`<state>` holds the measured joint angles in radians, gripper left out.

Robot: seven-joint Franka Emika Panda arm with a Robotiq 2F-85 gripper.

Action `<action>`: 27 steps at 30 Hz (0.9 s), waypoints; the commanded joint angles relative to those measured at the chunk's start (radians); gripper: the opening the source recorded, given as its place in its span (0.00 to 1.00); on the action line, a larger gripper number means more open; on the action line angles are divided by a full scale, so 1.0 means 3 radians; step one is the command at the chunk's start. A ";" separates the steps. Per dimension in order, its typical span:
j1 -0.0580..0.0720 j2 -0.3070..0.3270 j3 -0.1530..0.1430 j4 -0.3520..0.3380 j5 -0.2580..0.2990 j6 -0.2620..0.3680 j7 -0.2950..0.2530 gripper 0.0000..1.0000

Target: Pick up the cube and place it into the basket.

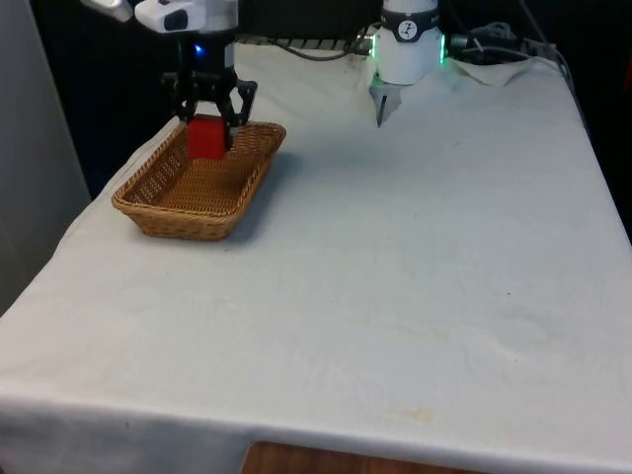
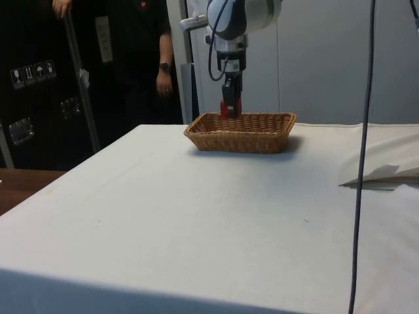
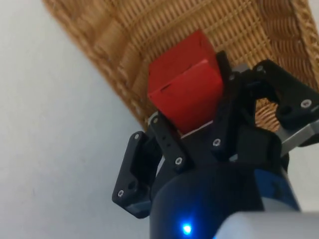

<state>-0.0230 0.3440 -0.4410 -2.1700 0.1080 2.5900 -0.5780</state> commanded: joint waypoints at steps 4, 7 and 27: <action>-0.0007 0.0093 -0.0023 0.0067 0.0063 0.0007 -0.0080 0.01; -0.0050 0.0213 0.0000 0.0157 0.0177 0.0043 -0.0193 0.01; -0.0110 0.0823 -0.0067 0.0583 0.0673 0.0087 -0.0627 0.01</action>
<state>-0.0470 0.5980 -0.4710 -1.9920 0.3050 2.6120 -0.7580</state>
